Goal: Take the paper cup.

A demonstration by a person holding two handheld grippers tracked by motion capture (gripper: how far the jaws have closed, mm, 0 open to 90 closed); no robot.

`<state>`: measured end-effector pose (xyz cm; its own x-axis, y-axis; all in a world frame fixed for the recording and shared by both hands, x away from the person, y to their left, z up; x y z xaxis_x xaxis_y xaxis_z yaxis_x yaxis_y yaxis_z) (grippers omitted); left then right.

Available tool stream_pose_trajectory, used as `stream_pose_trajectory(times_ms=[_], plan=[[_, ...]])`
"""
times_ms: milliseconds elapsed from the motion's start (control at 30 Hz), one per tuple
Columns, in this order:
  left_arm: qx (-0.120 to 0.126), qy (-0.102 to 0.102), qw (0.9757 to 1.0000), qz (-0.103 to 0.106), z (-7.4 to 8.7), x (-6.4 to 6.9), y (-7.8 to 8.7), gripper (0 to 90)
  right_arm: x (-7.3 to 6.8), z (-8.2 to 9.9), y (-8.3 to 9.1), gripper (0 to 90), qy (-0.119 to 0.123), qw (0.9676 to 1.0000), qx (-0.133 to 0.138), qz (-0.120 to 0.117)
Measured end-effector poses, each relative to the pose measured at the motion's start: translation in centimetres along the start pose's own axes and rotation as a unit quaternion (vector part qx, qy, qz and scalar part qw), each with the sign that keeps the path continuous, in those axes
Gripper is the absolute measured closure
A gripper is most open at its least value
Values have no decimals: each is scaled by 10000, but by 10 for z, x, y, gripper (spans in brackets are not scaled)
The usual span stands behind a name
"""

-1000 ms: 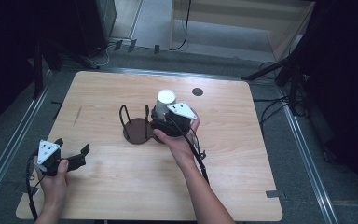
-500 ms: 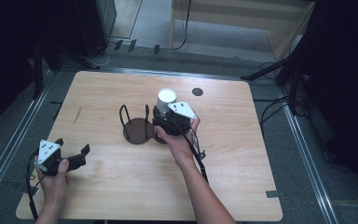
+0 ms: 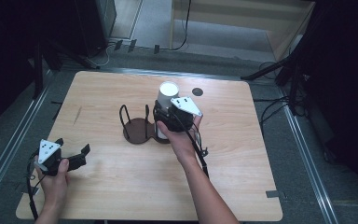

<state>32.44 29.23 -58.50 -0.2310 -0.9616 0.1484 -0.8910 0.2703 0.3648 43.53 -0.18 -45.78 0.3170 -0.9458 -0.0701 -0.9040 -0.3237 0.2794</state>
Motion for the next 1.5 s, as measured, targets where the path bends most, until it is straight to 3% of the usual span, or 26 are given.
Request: stream_pose_trajectory(times_ms=[833,1500], plan=[[35,16,10000,-70,-1,-2,0,0,10,-41,25,277,-94,9991,421,-24],[43,44,9999,-89,-1,-2,1,0,59,-39,41,276,-167,9982,443,367]])
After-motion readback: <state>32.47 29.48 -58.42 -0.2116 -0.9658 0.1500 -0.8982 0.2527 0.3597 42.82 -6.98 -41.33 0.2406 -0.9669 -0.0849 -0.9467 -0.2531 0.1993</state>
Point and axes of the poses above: each handheld gripper's, and its own axes: y roughly backward along the jaws, z roughly out of its underside, x roughly to its right, the point moved 10 cm from there along -y, roughly forward along the jaws, and after that the axes turned 6 degrees about z, right-handed, at the moved point
